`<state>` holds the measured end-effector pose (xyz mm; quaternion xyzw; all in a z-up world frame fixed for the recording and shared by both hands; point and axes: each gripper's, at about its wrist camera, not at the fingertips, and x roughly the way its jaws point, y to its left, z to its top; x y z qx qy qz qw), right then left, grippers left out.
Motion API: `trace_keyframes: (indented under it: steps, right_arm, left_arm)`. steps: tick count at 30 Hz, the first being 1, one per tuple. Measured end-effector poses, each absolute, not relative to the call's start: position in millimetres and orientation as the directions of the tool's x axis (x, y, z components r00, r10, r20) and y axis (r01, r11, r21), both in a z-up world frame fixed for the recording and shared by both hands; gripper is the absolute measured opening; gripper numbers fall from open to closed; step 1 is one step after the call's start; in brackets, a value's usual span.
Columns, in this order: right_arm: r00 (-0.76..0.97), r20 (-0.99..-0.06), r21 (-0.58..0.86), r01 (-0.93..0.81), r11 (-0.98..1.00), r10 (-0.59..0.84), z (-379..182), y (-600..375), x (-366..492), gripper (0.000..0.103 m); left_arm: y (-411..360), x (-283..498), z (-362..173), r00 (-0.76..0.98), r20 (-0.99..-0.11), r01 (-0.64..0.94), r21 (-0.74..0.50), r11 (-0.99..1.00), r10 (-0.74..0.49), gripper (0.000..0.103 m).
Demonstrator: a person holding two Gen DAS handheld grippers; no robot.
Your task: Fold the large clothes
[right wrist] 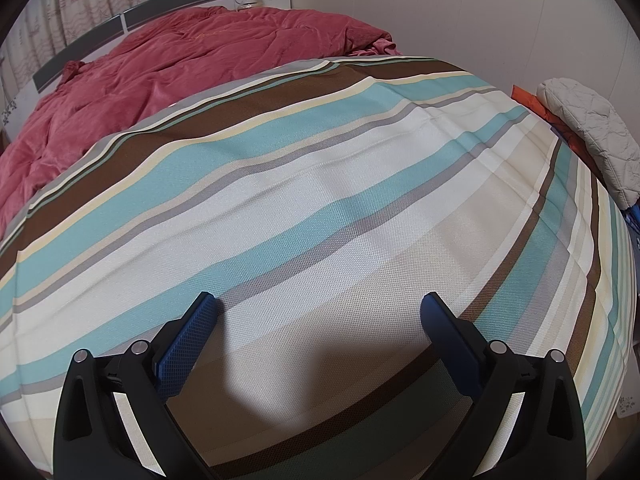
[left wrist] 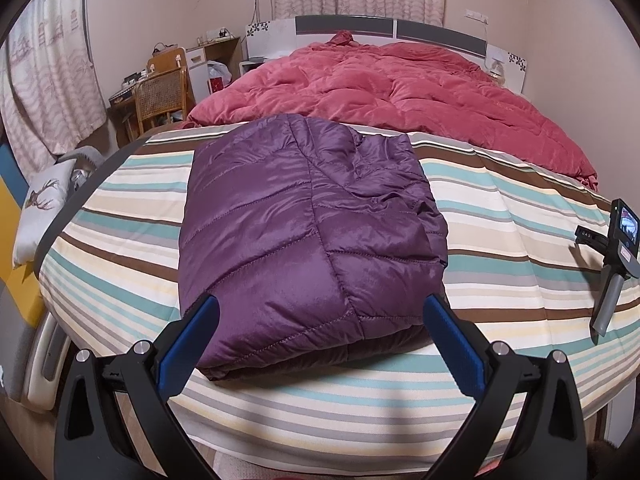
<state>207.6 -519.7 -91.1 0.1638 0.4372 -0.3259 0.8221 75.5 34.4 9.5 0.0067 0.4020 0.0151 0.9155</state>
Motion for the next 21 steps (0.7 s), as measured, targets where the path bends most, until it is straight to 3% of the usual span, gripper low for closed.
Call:
trace_keyframes:
  steps: [21]
  right_arm:
    - [0.405, -0.826, -0.016, 0.679, 0.734, -0.393, -91.0, -519.7, 207.9, 0.100]
  left_arm:
    - [28.8, 80.5, 0.5, 0.630, -0.777, -0.031, -0.029, 0.999, -0.003, 0.101]
